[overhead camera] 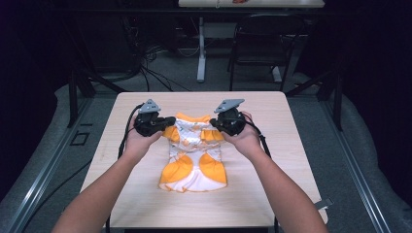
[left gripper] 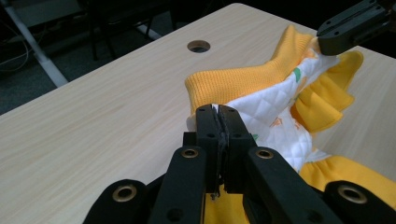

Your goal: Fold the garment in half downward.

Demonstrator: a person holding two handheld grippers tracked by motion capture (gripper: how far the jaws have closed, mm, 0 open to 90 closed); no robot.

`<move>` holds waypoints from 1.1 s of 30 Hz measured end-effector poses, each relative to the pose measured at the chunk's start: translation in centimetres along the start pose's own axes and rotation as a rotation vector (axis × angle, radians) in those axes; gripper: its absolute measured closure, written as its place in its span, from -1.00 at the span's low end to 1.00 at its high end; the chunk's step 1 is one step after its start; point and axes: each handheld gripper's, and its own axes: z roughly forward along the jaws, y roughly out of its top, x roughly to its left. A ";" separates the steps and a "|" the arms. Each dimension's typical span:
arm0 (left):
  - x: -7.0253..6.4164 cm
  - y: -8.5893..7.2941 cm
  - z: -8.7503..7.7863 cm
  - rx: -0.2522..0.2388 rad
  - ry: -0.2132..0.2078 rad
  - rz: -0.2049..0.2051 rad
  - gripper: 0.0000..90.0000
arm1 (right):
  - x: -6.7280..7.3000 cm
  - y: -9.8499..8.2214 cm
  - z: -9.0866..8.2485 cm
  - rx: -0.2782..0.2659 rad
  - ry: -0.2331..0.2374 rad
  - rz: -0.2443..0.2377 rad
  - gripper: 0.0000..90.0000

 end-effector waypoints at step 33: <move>-4.0 -5.5 -1.5 0.016 -0.097 0.034 0.95 | 4.9 -4.8 -1.1 0.038 0.051 -0.066 0.98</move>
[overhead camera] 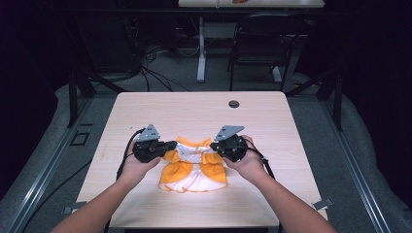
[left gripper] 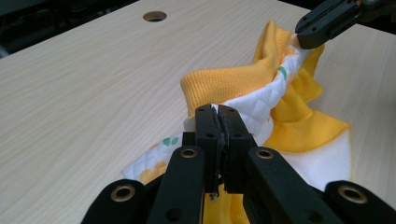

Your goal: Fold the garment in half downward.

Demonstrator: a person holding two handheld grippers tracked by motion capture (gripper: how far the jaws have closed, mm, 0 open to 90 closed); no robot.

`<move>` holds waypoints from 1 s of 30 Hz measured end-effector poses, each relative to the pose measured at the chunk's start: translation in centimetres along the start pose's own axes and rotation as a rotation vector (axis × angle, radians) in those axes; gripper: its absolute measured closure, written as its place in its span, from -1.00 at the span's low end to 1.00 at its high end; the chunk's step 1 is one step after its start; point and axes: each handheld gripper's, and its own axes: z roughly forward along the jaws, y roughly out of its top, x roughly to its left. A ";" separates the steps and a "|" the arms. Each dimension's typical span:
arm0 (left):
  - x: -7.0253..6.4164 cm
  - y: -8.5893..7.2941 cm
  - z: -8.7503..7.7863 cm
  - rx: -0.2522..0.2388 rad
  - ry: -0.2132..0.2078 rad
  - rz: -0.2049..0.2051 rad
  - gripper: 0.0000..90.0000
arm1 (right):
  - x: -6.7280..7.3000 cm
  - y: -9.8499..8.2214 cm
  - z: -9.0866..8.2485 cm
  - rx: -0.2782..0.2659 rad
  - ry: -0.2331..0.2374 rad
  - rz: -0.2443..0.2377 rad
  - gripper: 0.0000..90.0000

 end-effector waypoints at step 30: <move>-2.5 -3.6 -1.3 0.003 -0.096 -0.039 0.80 | 2.0 -3.8 -1.0 -0.056 0.117 0.074 0.80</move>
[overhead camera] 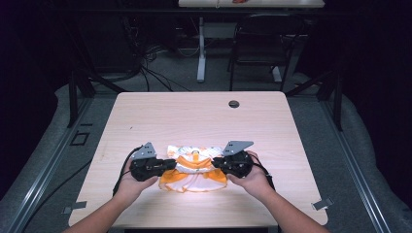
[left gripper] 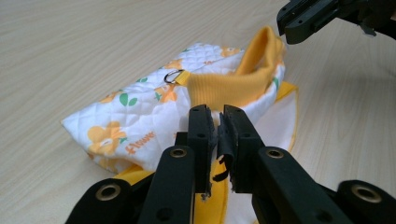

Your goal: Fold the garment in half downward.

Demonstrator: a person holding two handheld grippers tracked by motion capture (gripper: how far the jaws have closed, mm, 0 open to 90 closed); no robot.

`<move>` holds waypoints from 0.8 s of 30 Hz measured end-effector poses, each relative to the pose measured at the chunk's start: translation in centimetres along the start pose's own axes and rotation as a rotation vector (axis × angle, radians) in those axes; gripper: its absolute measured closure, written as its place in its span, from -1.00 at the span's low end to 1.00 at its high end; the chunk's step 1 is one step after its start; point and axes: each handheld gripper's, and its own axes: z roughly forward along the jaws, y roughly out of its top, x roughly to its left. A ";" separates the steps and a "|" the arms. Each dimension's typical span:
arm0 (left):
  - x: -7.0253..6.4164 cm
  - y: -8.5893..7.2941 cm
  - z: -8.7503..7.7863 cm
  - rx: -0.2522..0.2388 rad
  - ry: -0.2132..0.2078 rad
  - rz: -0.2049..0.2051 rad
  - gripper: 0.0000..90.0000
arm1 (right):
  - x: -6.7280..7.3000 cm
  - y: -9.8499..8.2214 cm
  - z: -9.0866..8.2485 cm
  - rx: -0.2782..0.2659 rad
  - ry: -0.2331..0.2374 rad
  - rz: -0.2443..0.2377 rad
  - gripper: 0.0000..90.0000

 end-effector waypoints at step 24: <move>0.1 -0.6 2.2 0.061 -0.013 -0.019 0.88 | 0.4 0.6 3.6 0.057 0.095 0.037 0.91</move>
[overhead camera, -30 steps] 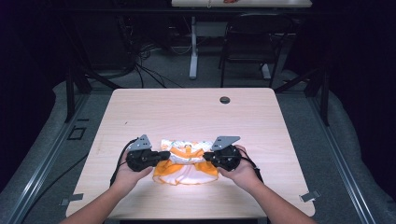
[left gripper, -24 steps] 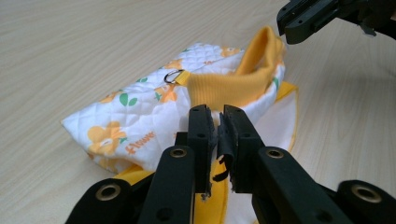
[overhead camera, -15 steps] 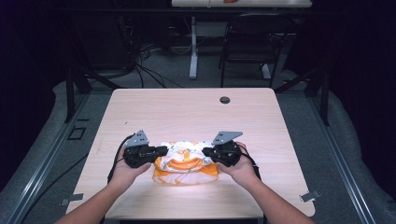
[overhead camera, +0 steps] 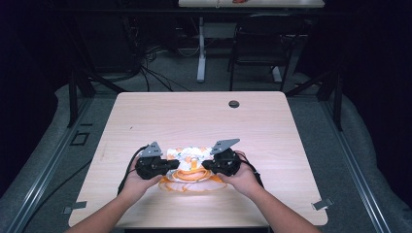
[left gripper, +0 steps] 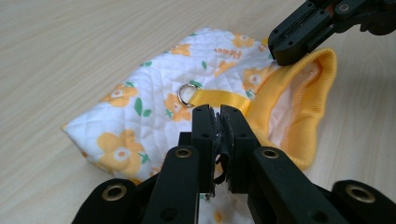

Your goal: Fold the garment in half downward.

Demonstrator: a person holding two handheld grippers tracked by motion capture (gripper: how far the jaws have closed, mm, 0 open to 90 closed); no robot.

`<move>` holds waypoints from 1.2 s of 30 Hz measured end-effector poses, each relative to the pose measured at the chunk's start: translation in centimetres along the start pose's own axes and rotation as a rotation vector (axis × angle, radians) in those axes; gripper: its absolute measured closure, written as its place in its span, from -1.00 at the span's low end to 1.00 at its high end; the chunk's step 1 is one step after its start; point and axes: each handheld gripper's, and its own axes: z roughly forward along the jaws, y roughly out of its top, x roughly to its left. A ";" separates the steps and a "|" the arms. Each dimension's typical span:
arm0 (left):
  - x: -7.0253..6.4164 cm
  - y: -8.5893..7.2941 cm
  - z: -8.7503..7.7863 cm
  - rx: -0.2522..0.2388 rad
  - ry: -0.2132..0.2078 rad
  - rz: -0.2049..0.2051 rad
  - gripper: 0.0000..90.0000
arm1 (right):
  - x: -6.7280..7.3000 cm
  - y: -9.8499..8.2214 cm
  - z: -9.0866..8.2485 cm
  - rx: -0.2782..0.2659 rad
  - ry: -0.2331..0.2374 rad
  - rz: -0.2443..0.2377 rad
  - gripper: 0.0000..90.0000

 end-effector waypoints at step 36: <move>-1.7 -4.1 1.3 0.035 -0.059 -0.025 0.88 | 1.8 -4.6 1.4 0.093 0.051 0.006 0.93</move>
